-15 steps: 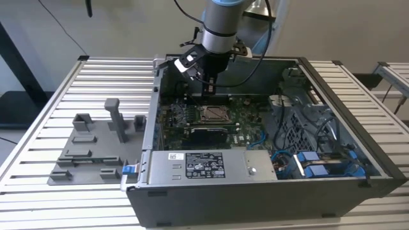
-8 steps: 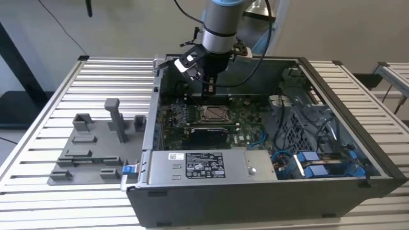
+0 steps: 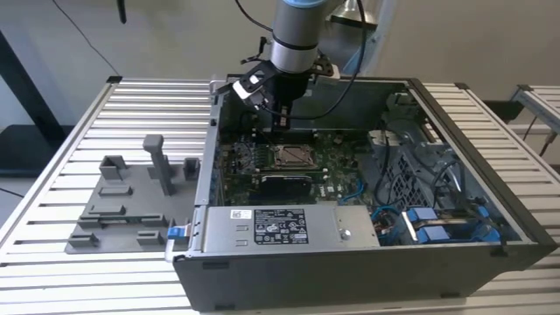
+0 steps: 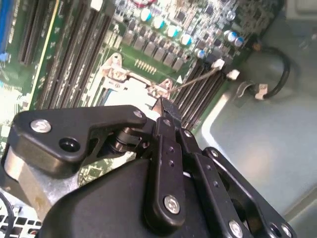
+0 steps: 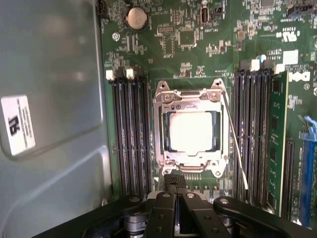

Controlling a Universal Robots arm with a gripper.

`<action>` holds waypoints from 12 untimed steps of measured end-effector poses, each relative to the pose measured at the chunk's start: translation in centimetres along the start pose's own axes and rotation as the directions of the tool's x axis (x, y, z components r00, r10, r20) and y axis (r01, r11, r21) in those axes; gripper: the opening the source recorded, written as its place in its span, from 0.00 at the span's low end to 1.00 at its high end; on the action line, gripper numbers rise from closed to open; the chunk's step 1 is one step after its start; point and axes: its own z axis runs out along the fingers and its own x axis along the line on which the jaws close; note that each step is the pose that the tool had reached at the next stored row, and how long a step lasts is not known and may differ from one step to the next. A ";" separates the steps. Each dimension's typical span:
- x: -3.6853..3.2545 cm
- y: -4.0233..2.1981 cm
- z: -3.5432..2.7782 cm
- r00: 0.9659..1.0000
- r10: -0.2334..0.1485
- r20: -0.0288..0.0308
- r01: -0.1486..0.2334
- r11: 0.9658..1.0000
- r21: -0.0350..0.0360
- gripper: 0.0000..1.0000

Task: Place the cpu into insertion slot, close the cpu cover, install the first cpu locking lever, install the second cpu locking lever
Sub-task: 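Close the cpu cover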

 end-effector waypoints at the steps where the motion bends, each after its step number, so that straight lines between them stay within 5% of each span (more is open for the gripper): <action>1: 0.00 -0.23 -0.07 1.000 0.000 0.000 0.000 1.000 0.000 0.11; 9: 0.44 -1.98 -2.99 1.000 0.000 0.000 0.000 1.000 0.003 0.11; 12: 0.66 -2.60 -3.57 1.000 0.001 0.000 -0.001 1.000 0.008 0.11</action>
